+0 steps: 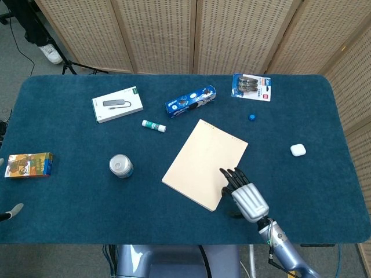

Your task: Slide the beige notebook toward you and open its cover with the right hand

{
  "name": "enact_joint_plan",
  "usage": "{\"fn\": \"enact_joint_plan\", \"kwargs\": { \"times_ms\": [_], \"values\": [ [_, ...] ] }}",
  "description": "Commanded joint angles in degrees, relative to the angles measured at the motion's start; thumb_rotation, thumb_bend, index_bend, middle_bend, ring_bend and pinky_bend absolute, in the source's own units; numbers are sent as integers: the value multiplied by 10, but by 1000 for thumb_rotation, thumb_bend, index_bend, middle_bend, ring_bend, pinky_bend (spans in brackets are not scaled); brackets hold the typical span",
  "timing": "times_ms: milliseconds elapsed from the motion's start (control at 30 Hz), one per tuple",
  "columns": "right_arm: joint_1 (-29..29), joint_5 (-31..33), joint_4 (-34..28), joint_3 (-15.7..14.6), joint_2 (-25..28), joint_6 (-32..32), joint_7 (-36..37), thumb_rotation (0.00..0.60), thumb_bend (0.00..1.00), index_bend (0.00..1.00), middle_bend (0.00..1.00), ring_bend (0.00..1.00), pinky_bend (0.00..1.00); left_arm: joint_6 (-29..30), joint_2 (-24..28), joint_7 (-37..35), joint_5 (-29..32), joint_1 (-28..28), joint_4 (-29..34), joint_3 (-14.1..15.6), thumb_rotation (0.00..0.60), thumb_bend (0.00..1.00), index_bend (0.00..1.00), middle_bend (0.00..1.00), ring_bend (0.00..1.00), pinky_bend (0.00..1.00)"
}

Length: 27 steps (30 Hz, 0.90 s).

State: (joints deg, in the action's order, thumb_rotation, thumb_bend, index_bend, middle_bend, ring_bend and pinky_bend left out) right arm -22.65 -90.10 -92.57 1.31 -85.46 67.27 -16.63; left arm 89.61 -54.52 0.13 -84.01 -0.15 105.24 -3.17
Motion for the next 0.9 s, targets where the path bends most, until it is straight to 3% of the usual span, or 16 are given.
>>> {"fn": "enact_joint_plan", "kwargs": {
  "times_ms": [33,267,400,900],
  "values": [
    [-8,12,5,2,-16,-14,-14,600,237,458,0,0,0,0,1,-1,0,0,0,0,600,0,0,0,0,0],
    [-10,18,8,-1,-29,-16,-23,600,265,458,0,0,0,1,3,-8,0,1,-1,0,600,0,0,0,0,0],
    [-7,18,12,-5,-31,-12,-21,600,336,458,0,0,0,0,3,-8,-1,1,-1,0,600,0,0,0,0,0],
    [-8,0,49,-21,-69,-7,-16,600,337,458,0,0,0,-1,1,-4,-2,0,0,1,600,0,0,0,0,0]
  ]
}}
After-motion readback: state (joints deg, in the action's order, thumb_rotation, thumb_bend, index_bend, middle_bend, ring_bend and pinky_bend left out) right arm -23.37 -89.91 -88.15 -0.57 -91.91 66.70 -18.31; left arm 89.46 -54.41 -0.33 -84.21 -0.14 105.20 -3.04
